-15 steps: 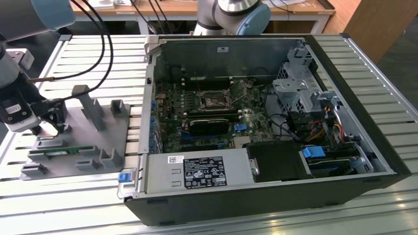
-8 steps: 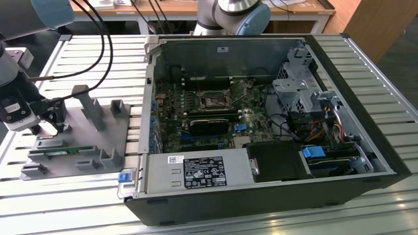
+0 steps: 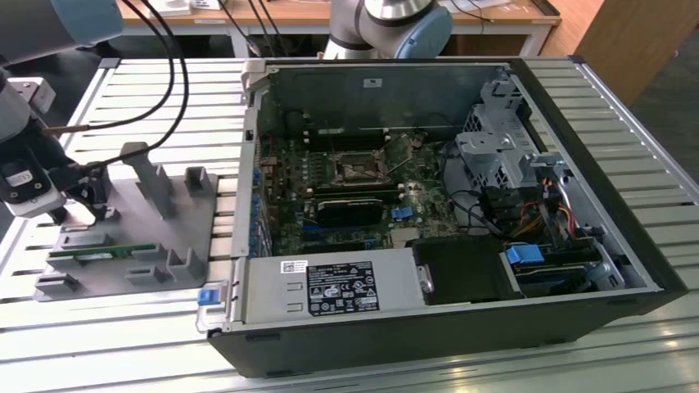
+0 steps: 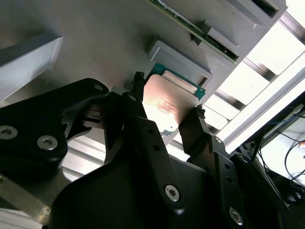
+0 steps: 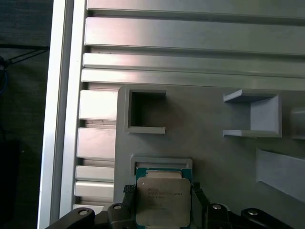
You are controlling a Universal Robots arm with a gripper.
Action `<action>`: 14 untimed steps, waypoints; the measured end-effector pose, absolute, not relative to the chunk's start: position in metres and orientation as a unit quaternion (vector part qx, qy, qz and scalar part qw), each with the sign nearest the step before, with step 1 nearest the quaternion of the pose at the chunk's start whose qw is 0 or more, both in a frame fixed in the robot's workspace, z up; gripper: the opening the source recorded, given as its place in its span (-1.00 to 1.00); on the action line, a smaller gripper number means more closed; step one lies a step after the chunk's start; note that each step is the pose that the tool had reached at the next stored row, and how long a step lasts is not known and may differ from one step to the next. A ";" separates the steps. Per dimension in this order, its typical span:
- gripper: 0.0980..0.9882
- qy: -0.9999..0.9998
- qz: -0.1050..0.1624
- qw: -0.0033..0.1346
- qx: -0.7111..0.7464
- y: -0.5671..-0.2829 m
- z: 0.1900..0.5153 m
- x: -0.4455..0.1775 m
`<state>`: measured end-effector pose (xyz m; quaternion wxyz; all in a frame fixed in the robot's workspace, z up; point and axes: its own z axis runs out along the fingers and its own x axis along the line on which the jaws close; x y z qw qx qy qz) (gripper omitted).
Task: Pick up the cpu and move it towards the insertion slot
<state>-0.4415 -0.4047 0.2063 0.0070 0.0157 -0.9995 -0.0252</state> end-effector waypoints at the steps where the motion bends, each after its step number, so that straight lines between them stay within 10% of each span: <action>1: 0.00 -1.000 -0.025 0.007 0.016 -0.405 0.207 -0.442; 14: 0.00 -1.000 -0.025 0.007 0.016 -0.404 0.216 -0.442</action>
